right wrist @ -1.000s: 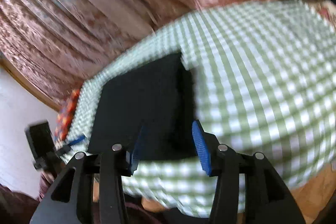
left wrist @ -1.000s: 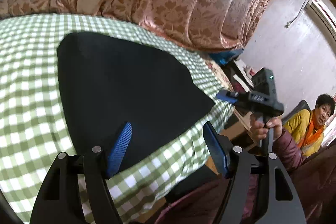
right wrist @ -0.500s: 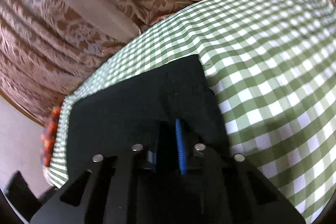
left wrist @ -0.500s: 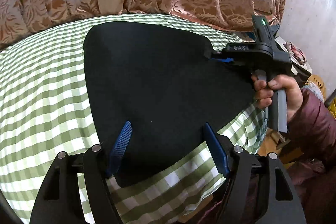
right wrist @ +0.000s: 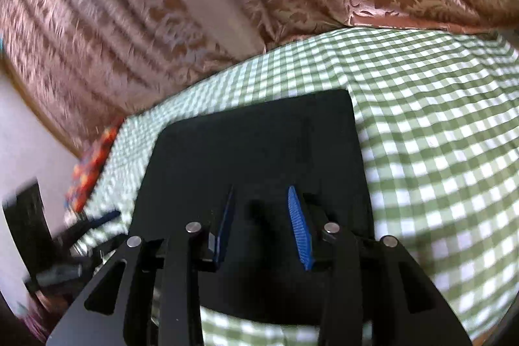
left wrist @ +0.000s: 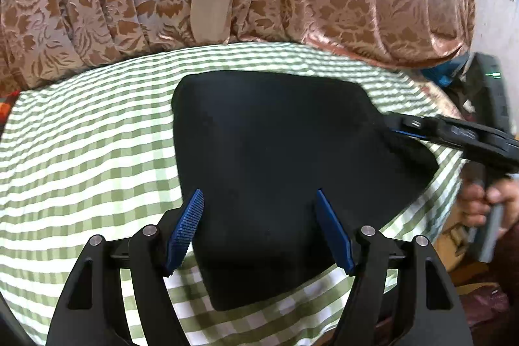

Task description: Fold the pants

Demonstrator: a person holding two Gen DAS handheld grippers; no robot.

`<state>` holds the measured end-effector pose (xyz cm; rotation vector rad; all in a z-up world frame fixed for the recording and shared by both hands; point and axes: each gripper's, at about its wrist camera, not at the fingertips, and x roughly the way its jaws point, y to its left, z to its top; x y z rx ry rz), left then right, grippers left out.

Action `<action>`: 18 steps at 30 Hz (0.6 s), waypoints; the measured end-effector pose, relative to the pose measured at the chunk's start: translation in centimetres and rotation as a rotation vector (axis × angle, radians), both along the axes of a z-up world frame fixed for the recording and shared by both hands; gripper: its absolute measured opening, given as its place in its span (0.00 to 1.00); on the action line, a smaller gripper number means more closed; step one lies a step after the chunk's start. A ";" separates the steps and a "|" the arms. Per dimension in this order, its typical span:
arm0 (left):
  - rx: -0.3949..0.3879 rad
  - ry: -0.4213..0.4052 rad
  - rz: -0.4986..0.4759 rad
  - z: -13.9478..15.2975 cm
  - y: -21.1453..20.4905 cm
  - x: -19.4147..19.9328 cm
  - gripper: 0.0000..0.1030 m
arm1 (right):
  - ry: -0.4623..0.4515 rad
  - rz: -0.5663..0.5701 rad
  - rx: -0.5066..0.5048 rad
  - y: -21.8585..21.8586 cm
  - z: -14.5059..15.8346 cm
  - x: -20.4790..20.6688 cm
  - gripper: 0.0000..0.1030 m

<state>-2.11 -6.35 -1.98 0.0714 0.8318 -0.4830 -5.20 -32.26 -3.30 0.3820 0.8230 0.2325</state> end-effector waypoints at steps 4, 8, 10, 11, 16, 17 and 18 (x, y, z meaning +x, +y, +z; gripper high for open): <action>0.011 0.034 0.010 -1.6 0.0 -0.5 0.71 | 0.001 -0.008 0.000 -0.5 -2.2 -1.4 0.32; 0.002 0.029 0.025 -1.7 0.1 -0.8 0.73 | 0.000 -0.011 0.003 -0.4 -2.1 -1.1 0.32; 0.000 0.027 0.027 -1.5 0.1 -0.9 0.73 | 0.000 -0.012 0.005 -0.4 -2.0 -1.1 0.33; -0.003 0.026 0.029 -1.4 0.2 -1.0 0.73 | 0.001 -0.013 0.011 -0.5 -2.0 -1.1 0.33; 0.006 0.010 0.034 -1.1 0.1 -1.4 0.73 | 0.011 -0.006 0.031 -0.6 -1.5 -1.0 0.39; 0.007 0.008 0.035 -1.0 0.2 -1.5 0.73 | 0.010 -0.003 0.029 -0.6 -1.3 -1.1 0.43; 0.008 0.006 0.037 -0.9 0.3 -1.5 0.74 | 0.007 -0.002 0.026 -0.5 -1.0 -1.2 0.44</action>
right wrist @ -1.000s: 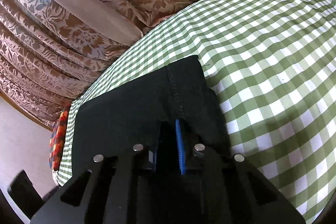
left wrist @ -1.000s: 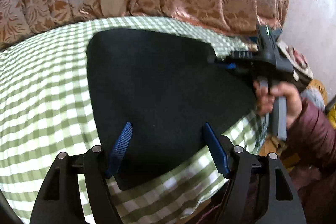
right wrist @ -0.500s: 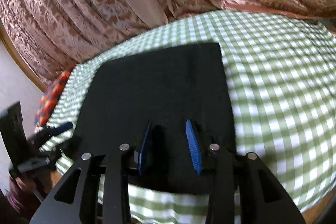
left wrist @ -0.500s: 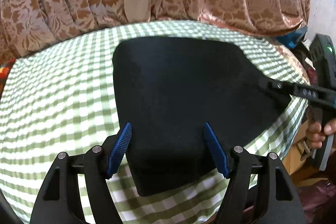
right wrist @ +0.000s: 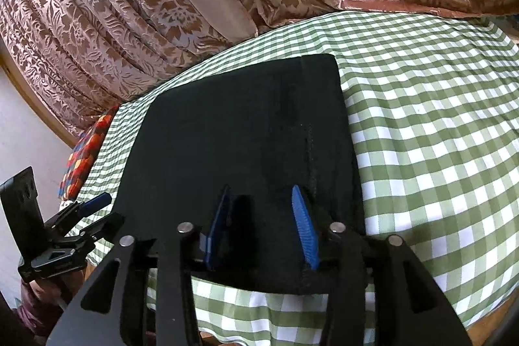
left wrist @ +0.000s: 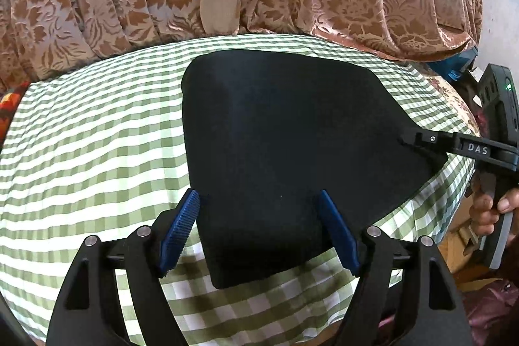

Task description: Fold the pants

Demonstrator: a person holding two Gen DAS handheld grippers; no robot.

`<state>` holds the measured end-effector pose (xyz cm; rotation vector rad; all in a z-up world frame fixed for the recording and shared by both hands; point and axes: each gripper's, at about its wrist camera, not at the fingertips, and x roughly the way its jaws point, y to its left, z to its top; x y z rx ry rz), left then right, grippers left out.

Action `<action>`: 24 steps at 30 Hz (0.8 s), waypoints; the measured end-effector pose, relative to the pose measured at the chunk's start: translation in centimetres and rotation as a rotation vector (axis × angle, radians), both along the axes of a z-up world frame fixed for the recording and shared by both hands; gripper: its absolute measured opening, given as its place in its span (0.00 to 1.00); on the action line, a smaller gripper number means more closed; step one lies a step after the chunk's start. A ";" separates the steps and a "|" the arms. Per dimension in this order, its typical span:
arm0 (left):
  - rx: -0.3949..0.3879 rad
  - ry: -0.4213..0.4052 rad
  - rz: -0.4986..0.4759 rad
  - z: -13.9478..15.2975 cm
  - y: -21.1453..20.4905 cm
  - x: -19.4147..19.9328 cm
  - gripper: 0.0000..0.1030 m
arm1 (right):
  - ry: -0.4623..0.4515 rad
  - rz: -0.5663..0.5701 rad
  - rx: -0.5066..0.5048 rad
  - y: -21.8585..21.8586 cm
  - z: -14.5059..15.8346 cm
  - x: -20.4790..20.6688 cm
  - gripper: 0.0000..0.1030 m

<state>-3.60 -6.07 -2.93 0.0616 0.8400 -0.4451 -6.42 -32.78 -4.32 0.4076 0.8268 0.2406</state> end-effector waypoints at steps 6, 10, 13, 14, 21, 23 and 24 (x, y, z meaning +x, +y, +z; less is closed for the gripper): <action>-0.001 -0.009 0.030 0.5 0.8 0.2 0.75 | -0.024 -0.057 -0.002 -1.3 1.6 -0.5 0.58; 0.003 -0.014 0.054 0.7 1.0 0.7 0.76 | 0.012 -0.102 -0.042 -2.5 0.8 0.1 0.58; 0.009 -0.003 0.064 0.2 1.1 1.0 0.79 | 0.080 -0.112 -0.140 -2.6 -1.6 0.5 0.58; 0.009 0.002 0.062 0.0 1.1 1.0 0.80 | 0.072 -0.111 -0.125 -2.9 -2.4 0.3 0.59; -0.004 0.004 0.061 0.1 1.1 1.1 0.81 | 0.072 -0.105 -0.069 -3.9 -2.6 0.2 0.60; -0.008 0.005 0.061 0.2 1.1 1.2 0.81 | 0.079 -0.103 -0.051 -4.2 -2.5 0.4 0.64; -0.012 0.006 0.062 0.2 1.1 1.2 0.81 | 0.079 -0.097 -0.046 -4.3 -2.3 0.5 0.64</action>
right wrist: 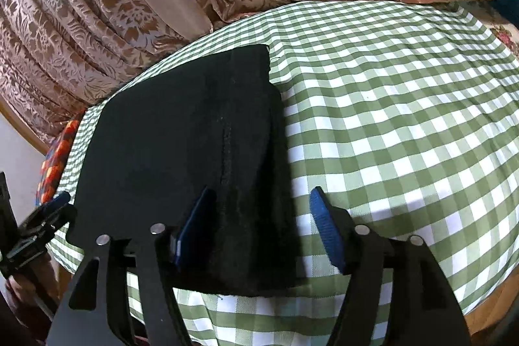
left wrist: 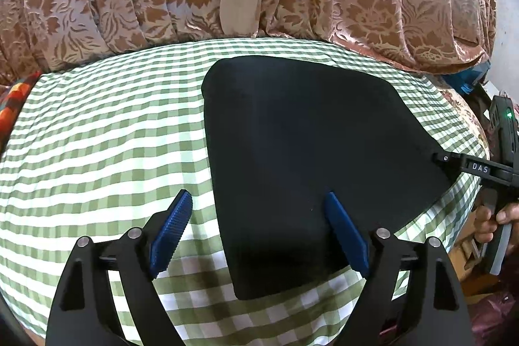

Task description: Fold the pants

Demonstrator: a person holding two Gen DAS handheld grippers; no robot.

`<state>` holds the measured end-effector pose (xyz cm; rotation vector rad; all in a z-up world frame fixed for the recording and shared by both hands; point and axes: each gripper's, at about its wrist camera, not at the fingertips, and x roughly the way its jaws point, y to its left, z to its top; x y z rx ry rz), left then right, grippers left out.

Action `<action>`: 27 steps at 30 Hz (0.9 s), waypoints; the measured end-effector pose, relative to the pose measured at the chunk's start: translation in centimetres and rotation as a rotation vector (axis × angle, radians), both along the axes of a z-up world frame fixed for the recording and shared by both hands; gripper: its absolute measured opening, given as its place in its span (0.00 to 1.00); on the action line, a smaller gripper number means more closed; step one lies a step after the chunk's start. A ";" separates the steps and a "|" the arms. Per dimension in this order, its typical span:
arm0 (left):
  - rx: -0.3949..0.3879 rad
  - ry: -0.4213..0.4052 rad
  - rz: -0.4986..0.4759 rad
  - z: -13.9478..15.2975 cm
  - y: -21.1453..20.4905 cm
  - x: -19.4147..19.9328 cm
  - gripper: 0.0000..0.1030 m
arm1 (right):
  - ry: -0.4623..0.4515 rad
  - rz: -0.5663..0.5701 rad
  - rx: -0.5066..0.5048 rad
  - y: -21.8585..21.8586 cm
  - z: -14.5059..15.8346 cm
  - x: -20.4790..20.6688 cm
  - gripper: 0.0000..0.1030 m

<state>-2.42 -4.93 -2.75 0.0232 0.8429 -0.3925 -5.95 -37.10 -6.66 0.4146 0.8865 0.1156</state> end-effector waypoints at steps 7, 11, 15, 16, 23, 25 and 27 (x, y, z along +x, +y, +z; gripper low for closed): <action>-0.122 0.038 -0.037 0.4 1.3 1.2 0.81 | -0.015 0.074 0.178 -1.7 1.3 2.2 0.83; -0.345 0.135 -0.024 -0.3 4.3 4.3 0.81 | 0.009 0.110 0.253 -3.1 0.8 4.8 0.85; -0.519 0.238 -0.038 -2.2 6.0 7.5 0.81 | 0.056 0.143 0.314 -3.8 -0.8 6.5 0.85; -0.547 0.253 -0.050 -2.6 6.0 8.0 0.81 | 0.069 0.173 0.339 -3.7 -1.4 6.9 0.85; -0.619 0.408 -0.149 -6.7 3.0 10.1 0.65 | 0.087 0.284 0.349 -2.0 -2.5 7.3 0.47; -0.634 0.384 -0.165 -6.8 2.6 9.7 0.50 | 0.086 0.293 0.322 -1.6 -1.9 7.3 0.42; -0.671 0.346 -0.172 -6.0 2.8 9.5 0.40 | 0.064 0.308 0.282 -0.9 -0.3 7.4 0.39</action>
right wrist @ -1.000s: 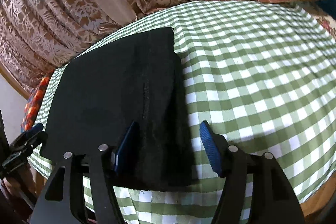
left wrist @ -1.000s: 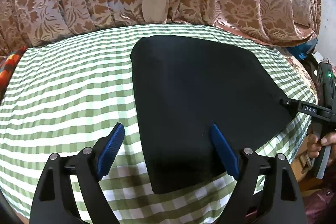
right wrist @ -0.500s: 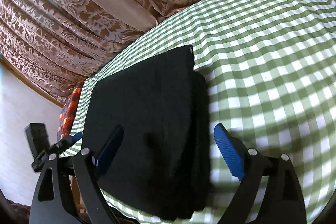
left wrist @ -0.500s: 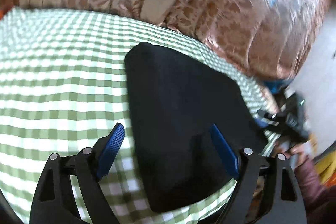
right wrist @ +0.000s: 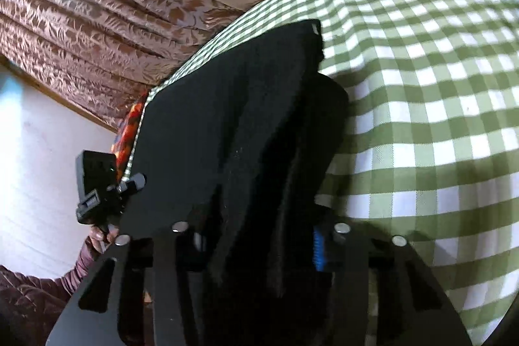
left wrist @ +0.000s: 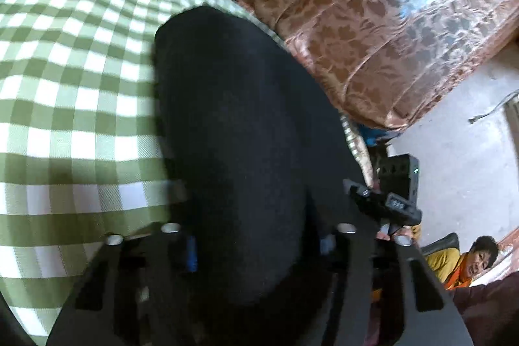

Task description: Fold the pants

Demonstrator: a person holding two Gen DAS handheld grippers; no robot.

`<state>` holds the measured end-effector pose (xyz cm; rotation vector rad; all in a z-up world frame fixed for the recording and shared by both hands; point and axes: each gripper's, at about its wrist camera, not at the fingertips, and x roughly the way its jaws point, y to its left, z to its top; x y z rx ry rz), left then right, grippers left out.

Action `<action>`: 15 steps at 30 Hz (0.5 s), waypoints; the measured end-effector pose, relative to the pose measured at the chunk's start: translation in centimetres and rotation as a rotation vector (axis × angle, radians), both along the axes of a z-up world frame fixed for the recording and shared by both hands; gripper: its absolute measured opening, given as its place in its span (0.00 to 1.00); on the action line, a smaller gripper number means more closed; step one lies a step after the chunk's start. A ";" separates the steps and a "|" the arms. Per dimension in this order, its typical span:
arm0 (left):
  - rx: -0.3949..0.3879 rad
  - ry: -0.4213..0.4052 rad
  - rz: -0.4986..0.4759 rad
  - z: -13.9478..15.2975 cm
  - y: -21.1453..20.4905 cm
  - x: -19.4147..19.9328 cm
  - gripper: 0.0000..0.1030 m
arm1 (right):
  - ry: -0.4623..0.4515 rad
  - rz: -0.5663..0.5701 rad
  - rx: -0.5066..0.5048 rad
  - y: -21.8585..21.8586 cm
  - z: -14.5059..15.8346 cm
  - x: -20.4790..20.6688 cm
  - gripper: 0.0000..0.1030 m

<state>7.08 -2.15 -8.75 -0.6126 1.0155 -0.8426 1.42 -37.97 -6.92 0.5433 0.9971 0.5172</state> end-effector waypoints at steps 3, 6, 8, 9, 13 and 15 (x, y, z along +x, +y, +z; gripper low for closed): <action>-0.023 -0.081 -0.001 2.6 0.2 -0.4 0.35 | -0.069 0.017 -0.010 0.8 2.9 0.2 0.37; -0.034 -0.172 0.015 5.9 1.1 -0.1 0.35 | -0.135 0.041 -0.002 1.8 5.4 1.7 0.37; -0.042 -0.214 0.032 7.6 2.0 0.9 0.35 | -0.175 0.056 0.000 2.7 6.7 3.9 0.37; -0.023 -0.242 0.043 8.6 2.5 2.0 0.36 | -0.189 0.059 0.004 3.2 7.2 5.4 0.37; 0.071 -0.299 0.092 10.9 4.3 6.4 0.36 | -0.194 0.060 0.020 5.4 7.1 12.3 0.39; 0.105 -0.295 0.115 11.0 5.3 9.4 0.38 | -0.171 0.064 0.020 6.4 6.1 15.4 0.40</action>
